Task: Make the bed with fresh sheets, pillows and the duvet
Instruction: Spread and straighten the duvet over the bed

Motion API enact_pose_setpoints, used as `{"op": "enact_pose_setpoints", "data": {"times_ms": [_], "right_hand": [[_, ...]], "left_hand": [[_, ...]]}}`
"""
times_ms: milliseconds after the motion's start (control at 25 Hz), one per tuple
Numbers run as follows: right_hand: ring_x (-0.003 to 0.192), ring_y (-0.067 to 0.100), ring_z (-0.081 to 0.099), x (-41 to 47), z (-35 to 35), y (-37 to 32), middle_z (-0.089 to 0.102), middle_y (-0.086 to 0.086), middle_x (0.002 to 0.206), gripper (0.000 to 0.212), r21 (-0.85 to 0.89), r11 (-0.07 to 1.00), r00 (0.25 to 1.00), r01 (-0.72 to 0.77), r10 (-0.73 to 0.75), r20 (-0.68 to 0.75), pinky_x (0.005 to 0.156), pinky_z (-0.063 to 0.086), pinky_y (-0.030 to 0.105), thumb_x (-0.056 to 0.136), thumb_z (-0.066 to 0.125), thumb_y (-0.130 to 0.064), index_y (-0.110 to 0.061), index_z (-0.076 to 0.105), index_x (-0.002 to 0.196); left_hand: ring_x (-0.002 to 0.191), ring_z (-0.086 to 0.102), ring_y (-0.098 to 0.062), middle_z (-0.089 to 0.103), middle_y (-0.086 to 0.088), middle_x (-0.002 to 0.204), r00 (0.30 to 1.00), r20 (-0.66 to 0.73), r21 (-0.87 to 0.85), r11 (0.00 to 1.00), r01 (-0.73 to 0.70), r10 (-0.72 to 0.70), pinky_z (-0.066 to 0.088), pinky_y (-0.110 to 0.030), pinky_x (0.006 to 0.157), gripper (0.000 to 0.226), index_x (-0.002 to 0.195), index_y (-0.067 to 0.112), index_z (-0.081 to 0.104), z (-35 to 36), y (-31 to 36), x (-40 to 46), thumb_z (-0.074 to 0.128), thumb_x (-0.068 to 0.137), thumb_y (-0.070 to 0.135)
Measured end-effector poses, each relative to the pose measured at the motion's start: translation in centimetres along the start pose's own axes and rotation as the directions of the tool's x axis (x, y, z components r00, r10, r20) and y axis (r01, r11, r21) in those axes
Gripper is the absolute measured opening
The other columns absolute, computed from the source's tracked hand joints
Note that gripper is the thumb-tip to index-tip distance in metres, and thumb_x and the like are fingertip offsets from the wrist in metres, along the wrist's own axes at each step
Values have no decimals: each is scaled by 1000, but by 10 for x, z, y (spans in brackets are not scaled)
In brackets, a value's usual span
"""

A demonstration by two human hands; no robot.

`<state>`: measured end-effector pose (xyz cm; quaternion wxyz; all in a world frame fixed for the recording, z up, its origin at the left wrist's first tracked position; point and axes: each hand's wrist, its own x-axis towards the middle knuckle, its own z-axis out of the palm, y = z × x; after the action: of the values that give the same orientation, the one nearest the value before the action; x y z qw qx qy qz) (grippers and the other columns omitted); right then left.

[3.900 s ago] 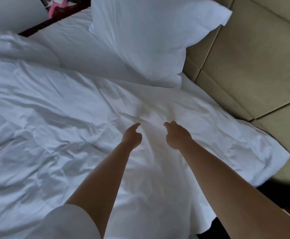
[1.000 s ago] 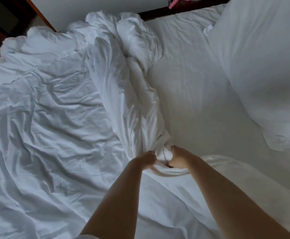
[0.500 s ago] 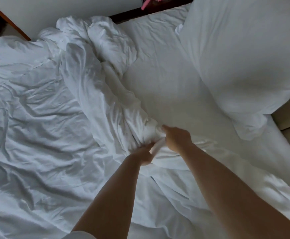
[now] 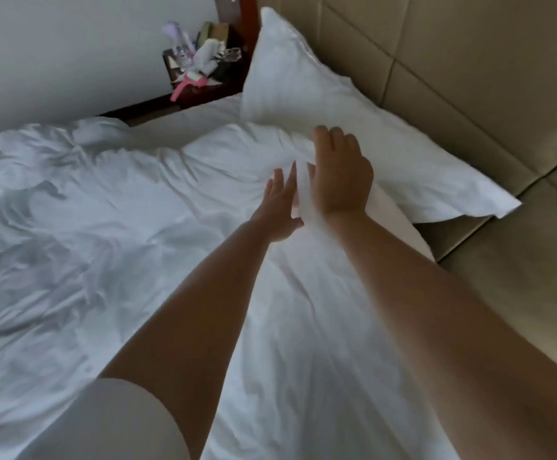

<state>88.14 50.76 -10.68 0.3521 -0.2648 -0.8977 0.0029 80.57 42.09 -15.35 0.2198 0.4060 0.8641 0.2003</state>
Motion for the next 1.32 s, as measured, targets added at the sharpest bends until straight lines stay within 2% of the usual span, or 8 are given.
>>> {"op": "enact_pose_setpoints", "data": {"times_ms": [240,360,600,840,920,1040,1200,1320], "right_hand": [[94,37,60,-101,66,60,60,22,110,61,-21,1000,956,9,-2,294,75,50,41,61,73,5,-8,60,119],[114,36,52,-153,77,75,47,21,134,71,-69,983,833,-171,182,522,87,45,42,75,65,0,-15,42,141],[106,31,58,-165,100,96,27,14,144,81,-166,822,500,-545,477,723,74,49,36,88,62,-34,-17,11,149],[113,33,53,-194,92,117,40,13,135,91,-295,626,99,-722,515,851,83,45,37,78,75,-34,-23,12,142],[114,32,55,-200,83,117,51,12,130,72,-290,619,139,-730,550,823,88,45,37,86,65,-21,-18,21,143],[109,30,57,-191,62,122,55,11,127,33,-226,647,439,-728,693,572,78,42,32,94,49,-11,-11,49,127],[77,37,62,-181,42,126,58,21,107,25,-92,815,803,-572,580,140,57,39,31,79,60,10,0,58,102],[100,38,59,-221,45,134,48,24,128,57,-55,855,835,-515,516,190,76,53,44,73,61,17,-6,50,124]], "left_hand": [[147,4,-29,-16,-4,159,946,260,275,954,121,-195,24,-47,116,93,153,24,-5,98,-50,1,64,90,29],[144,18,-30,-10,-5,160,904,327,276,943,186,-274,31,-47,112,91,153,25,-4,139,-60,-4,62,90,33],[133,40,-26,36,-6,148,918,308,-129,945,300,-249,38,-31,105,83,153,21,8,164,-44,3,62,89,17],[122,48,-30,46,-8,138,798,294,-622,528,578,-526,45,-44,102,88,148,28,20,165,-21,10,65,74,12],[125,46,-32,40,-9,144,779,319,-611,511,604,-540,45,-44,103,97,151,23,7,171,-3,4,69,77,26],[120,48,-31,36,-8,145,779,401,-684,408,605,-482,49,-42,96,98,148,28,2,183,33,1,71,80,42],[108,52,-27,39,1,140,838,424,-805,282,523,-344,44,-35,83,75,145,36,9,168,58,24,59,90,38],[112,51,-24,43,1,137,872,325,-649,585,487,-365,39,-30,86,71,152,34,11,168,33,13,53,95,24]]}}
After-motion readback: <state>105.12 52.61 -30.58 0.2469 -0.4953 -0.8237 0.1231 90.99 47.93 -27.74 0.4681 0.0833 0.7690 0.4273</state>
